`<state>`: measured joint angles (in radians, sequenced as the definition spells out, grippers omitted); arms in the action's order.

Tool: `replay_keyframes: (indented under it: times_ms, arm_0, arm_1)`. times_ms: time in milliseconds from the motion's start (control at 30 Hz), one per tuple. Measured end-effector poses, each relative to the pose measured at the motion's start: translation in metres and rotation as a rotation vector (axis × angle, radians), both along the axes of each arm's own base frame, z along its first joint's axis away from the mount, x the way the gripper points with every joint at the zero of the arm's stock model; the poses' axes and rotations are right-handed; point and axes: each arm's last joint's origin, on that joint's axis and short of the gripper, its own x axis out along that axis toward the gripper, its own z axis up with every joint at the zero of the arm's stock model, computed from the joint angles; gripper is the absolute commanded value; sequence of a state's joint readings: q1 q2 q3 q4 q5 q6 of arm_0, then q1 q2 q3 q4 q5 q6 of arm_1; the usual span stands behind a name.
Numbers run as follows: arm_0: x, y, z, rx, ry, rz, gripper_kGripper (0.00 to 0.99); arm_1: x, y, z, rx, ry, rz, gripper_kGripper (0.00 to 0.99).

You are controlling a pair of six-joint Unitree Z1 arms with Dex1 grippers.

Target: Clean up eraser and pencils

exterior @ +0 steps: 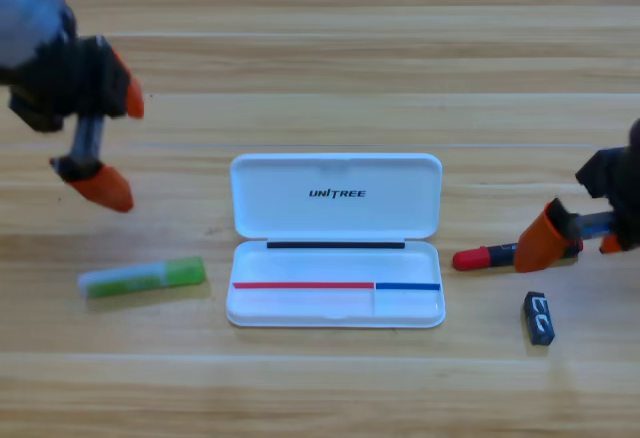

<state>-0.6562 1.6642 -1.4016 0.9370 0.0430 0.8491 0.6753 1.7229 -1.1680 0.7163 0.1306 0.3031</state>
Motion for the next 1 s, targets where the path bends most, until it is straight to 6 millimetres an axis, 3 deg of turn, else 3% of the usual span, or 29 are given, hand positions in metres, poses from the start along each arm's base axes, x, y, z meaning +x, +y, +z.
replay_keyframes:
  times_ms: [67,433,900,1000]
  arm_0:
    - [0.009,-0.003,-0.015,0.027,0.030,0.008,0.968]
    - [0.032,-0.014,-0.070,0.096,0.117,0.046,0.946]
    - [0.037,-0.008,-0.112,0.127,0.156,0.103,0.920]
    - [0.037,-0.007,-0.124,0.138,0.172,0.108,0.920]
  arm_1:
    - [0.006,0.003,-0.010,-0.028,0.030,-0.075,0.983]
    - [0.022,0.014,-0.034,-0.049,0.141,-0.334,0.877]
    - [0.032,0.022,-0.064,-0.111,0.209,-0.377,0.807]
    - [0.033,0.023,-0.068,-0.118,0.215,-0.377,0.727]
